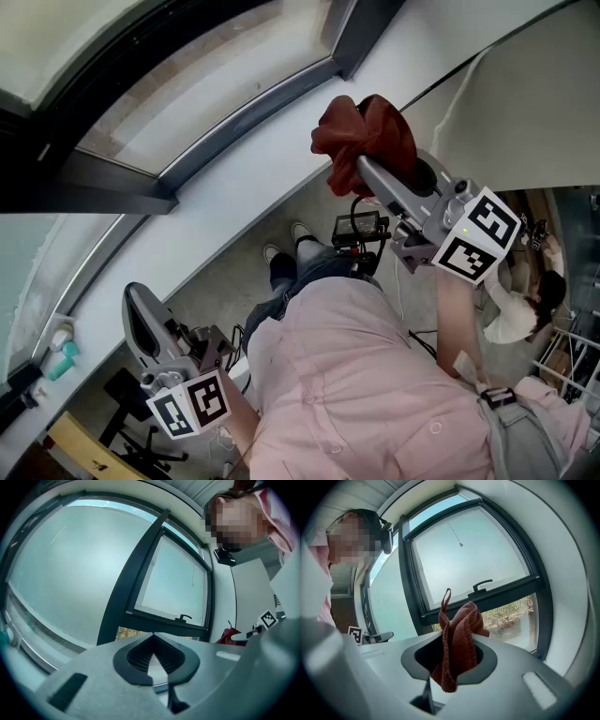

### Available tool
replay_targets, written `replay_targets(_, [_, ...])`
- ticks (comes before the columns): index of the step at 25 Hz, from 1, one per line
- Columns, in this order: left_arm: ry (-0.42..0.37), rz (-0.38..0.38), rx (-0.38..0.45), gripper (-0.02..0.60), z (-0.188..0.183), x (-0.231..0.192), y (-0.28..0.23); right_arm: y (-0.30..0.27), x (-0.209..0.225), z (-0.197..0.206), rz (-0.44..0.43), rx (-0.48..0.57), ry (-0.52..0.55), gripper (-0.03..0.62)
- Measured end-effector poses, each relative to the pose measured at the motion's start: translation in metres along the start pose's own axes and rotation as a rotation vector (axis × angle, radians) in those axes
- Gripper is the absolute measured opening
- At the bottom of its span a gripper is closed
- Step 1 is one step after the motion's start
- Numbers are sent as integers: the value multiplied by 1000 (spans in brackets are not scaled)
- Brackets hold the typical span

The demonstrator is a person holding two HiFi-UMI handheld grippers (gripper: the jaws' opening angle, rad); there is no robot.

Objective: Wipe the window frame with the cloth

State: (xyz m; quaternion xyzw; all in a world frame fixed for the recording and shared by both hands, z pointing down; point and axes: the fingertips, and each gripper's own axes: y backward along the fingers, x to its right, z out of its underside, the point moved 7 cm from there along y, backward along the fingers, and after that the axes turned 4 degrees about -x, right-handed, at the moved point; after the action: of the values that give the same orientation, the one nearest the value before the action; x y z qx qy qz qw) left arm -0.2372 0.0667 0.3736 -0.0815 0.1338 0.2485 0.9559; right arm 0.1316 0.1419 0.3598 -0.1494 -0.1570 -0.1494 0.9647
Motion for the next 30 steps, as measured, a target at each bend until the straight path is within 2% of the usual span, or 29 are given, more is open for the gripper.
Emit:
replay_targets(13, [-38,-20,-11,-6,-5,1,10,1,-5,-2,7,-14,27,64])
replay_targets(23, [-38,-66,45,-6,-25,-7,28,0,-15,-8,-22,7,40,64])
replay_targets(27, [-37,-52,57,-6,-28,0,26,-2,-17,-12,-34,13,49,64])
replay_targets(30, [-34,-12,32,-6,-24,-1,4,-29,-22,-11,-51,19,63,77])
